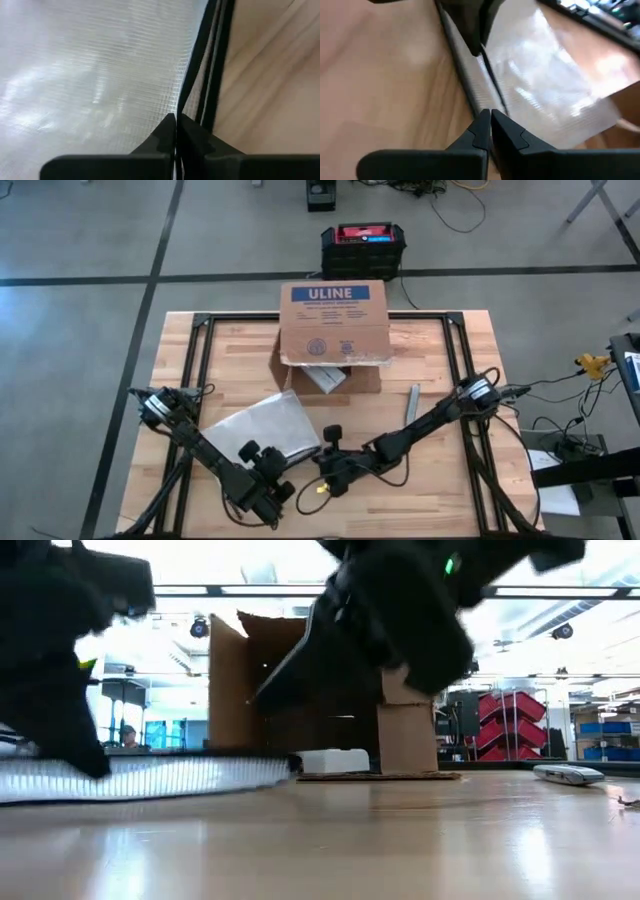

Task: Unpack boxes
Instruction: Put the white medicine pill kit into the white zip bag

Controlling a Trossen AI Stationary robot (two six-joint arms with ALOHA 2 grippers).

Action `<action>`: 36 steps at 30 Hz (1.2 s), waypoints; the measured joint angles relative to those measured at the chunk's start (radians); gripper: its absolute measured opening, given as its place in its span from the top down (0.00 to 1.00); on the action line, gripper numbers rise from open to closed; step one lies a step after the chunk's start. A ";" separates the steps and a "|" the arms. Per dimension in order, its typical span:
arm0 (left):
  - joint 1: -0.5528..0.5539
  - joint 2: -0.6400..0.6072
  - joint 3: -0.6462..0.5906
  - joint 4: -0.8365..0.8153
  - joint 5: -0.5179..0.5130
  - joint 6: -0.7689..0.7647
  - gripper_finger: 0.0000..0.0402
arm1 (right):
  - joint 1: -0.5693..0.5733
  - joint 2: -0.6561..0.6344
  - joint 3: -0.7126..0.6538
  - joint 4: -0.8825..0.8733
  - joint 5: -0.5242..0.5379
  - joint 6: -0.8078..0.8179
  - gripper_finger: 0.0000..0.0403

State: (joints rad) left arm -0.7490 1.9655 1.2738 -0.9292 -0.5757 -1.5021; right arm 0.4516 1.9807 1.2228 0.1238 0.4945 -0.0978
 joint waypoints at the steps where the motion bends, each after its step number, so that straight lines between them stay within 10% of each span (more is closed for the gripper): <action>1: 0.000 0.000 0.037 -0.049 -0.001 -0.002 1.00 | 0.006 -0.018 0.000 -0.020 0.033 0.000 1.00; 18: 0.018 -0.005 0.391 -0.643 -0.006 -0.226 1.00 | 0.040 -0.258 -0.100 -0.568 0.655 0.572 1.00; 24: 0.094 0.034 0.387 -0.637 -0.152 -0.235 1.00 | -0.028 -0.243 -0.288 -0.288 0.645 0.682 1.00; 36: 0.140 0.044 0.352 -0.561 0.008 -0.079 1.00 | -0.220 -0.243 -0.478 0.385 0.355 0.241 1.00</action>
State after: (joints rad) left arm -0.6088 2.0098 1.6259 -1.4897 -0.5675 -1.5812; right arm 0.2315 1.7374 0.7450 0.5091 0.8493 0.1429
